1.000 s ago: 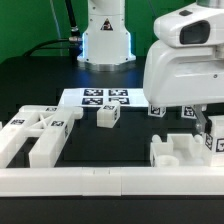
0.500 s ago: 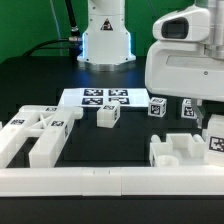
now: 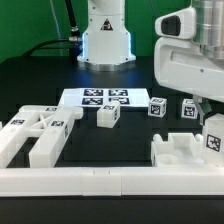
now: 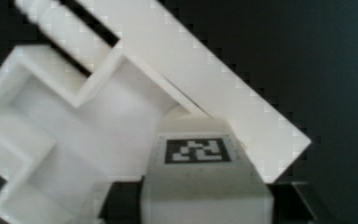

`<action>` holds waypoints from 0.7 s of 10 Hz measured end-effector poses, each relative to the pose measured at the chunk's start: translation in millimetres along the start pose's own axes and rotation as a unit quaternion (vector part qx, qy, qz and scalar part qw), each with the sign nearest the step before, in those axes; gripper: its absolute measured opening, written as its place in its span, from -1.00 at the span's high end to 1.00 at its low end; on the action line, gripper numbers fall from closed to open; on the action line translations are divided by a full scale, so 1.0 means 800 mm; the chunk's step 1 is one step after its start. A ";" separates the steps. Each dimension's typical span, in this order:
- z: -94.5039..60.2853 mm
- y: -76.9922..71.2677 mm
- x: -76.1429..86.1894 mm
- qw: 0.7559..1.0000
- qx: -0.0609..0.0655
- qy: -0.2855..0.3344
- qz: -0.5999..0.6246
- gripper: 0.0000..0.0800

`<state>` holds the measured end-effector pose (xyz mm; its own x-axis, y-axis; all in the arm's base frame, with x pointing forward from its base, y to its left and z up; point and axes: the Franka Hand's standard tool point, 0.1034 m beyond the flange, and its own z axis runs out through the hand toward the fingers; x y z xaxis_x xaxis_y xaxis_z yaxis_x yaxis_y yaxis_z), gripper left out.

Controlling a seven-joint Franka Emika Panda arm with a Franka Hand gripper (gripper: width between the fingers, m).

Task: Assemble chair

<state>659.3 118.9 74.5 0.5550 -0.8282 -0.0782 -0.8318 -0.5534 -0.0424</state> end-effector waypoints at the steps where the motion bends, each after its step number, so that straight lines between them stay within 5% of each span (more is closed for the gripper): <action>1: 0.000 0.000 0.000 0.999 0.000 0.000 0.035 0.27; 2: 0.000 0.000 0.000 1.000 -0.001 0.001 0.006 0.27; 3: 0.000 0.000 -0.001 1.000 -0.001 0.001 -0.002 -0.23; 7: 0.000 0.000 0.000 0.992 -0.002 0.002 -0.127 -0.59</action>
Offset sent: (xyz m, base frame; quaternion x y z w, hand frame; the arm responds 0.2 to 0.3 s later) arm -0.0018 -0.0036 0.0006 -0.0359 0.0199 -0.0924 0.9949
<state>659.0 118.9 74.3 0.7470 -0.6620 -0.0618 -0.6648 -0.7449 -0.0556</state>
